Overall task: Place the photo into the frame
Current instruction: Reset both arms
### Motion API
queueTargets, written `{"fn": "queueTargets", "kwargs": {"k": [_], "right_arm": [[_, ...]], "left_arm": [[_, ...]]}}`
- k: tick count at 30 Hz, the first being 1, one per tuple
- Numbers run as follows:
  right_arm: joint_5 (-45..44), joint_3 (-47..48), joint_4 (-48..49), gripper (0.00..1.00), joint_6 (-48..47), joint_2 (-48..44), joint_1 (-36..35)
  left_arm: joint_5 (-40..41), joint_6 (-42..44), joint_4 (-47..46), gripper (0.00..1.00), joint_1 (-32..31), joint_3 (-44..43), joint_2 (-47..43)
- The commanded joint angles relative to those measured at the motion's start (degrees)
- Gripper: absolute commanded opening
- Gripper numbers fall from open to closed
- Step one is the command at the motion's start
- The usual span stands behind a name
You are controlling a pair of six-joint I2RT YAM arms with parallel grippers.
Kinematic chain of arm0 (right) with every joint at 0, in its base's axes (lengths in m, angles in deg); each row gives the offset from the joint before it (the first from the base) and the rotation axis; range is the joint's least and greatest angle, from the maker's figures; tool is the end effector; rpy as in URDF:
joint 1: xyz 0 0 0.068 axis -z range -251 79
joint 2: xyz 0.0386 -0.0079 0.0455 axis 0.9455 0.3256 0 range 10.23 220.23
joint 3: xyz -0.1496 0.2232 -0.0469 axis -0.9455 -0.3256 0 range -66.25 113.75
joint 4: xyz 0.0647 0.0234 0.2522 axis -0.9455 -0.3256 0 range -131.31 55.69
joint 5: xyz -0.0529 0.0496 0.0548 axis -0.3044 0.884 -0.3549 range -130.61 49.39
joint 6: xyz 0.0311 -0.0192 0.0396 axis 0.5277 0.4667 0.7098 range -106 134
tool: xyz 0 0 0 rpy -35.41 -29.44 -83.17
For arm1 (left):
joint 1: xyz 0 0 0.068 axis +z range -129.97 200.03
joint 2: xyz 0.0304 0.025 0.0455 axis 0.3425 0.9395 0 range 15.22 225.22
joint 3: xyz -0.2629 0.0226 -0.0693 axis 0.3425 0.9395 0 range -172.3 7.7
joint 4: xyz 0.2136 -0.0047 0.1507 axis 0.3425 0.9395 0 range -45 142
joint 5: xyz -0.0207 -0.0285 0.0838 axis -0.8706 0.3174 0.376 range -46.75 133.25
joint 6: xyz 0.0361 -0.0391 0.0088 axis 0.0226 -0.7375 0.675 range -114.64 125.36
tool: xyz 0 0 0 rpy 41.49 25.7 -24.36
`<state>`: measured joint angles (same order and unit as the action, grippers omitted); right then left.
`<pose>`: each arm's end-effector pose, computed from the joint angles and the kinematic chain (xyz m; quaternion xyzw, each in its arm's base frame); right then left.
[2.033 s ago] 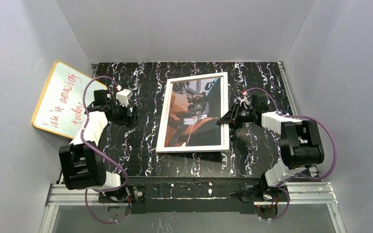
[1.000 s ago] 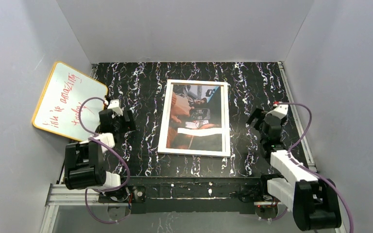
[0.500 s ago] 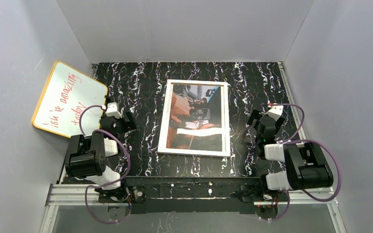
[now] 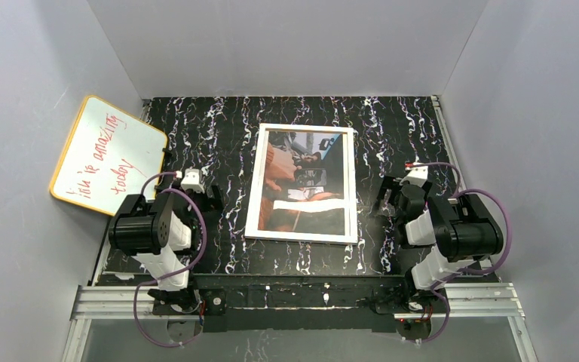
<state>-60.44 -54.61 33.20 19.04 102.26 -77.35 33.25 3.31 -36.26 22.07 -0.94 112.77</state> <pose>0.2340 0.0140 0.1218 0.0985 0.7715 -0.0730 0.6243 0.2275 0.0019 0.1168 0.0305 0.7514 -0.0656 0.6558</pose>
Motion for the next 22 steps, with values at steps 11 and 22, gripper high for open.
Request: {"fn": "queueTargets", "kwargs": {"k": [11,22], "right_arm": [[4.8,2.3,2.8,0.99,-0.1,-0.6,2.9],[4.8,2.4,2.6,0.99,0.0,-0.6,2.9]], "left_arm": [[2.8,2.9,7.0,0.98,-1.2,-5.2,-1.2],[7.1,4.1,8.8,0.98,-4.1,-5.8,-1.5]]}}
